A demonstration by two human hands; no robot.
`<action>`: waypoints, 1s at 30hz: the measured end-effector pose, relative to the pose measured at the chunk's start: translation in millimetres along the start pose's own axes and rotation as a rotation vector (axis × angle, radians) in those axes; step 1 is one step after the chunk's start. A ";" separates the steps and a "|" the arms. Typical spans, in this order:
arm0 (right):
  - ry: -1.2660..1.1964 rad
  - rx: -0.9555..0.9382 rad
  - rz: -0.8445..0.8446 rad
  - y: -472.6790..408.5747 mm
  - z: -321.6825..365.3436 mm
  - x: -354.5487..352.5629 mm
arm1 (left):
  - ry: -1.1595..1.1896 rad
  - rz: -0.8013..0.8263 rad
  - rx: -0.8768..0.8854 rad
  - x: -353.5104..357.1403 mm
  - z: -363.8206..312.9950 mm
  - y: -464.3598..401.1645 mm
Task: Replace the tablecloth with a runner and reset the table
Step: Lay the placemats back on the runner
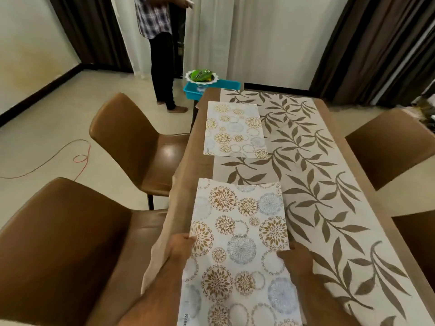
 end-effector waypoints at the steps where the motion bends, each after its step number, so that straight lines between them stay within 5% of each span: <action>1: 0.007 0.007 0.009 -5.6 -4.6 0.6 | 0.011 -0.028 -0.017 0.2 0.8 -0.6; 9: 0.184 0.016 0.012 -23.1 -0.3 -10.2 | 0.023 -0.103 -0.032 -0.7 3.0 -3.3; 15: 0.269 -0.147 0.072 -26.1 14.1 -14.1 | -0.055 -0.088 -0.023 0.7 0.6 -11.6; 26: -0.046 -0.293 0.014 14.2 57.2 -36.8 | -0.411 -0.067 0.149 2.6 -2.0 -2.0; 30: -0.122 -0.181 0.038 29.5 59.0 -40.6 | -0.421 -0.088 0.203 2.8 -5.5 2.1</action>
Point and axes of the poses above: each hand's wrist, its own y-axis away from the middle knuckle, its own x-axis out of the palm, z = x × y, the point moved 6 cm from there along -y, towards the middle knuckle, and after that the axes turned 1 degree about x, right-handed, at the moved point
